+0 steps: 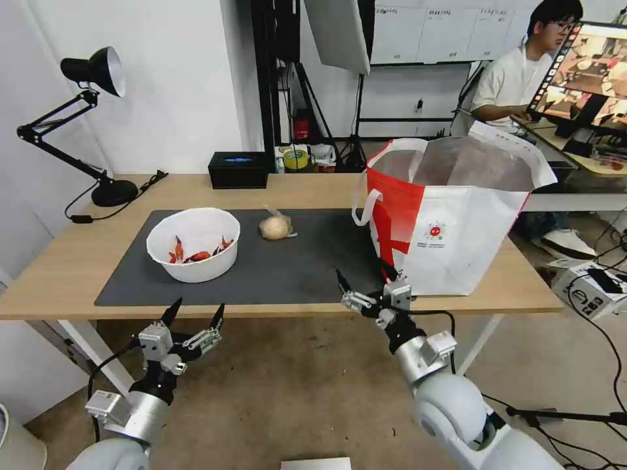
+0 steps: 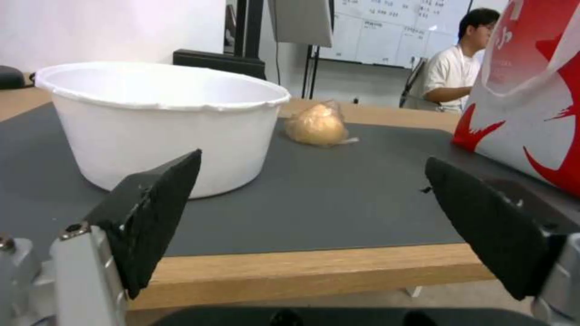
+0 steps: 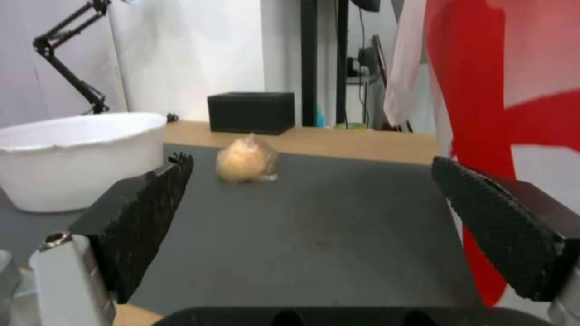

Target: Pick up the trash from the table and place it into the takeout bag.

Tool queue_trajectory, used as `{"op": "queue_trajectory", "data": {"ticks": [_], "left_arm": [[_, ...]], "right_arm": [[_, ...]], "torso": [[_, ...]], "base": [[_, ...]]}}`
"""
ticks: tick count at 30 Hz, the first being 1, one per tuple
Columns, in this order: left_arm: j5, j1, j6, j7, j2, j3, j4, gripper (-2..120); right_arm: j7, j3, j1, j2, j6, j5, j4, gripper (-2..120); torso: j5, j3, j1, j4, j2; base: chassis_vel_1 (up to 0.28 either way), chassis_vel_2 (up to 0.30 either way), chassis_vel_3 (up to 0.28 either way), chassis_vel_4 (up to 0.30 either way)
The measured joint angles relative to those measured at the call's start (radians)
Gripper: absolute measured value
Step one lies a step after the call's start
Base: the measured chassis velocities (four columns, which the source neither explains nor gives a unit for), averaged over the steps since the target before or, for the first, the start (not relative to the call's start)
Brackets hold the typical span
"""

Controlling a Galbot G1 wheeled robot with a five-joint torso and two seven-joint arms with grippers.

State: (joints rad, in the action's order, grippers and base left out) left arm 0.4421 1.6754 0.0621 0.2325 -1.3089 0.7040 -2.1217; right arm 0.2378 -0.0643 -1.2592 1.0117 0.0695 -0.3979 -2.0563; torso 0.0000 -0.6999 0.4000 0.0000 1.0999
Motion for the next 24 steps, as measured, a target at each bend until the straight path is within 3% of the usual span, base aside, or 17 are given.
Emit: {"op": "queue_trajectory", "data": {"ticks": [24], "left_arm": [[-0.001, -0.007, 0.0, 0.003, 0.0, -0.002, 0.016, 100]], "right_arm": [[0.015, 0.001, -0.038, 0.028, -0.009, 0.052, 0.03, 100]], "torso": [[0.0, 0.0, 0.0, -0.0001, 0.0]], "base": [[0.0, 0.0, 0.0, 0.0]]}}
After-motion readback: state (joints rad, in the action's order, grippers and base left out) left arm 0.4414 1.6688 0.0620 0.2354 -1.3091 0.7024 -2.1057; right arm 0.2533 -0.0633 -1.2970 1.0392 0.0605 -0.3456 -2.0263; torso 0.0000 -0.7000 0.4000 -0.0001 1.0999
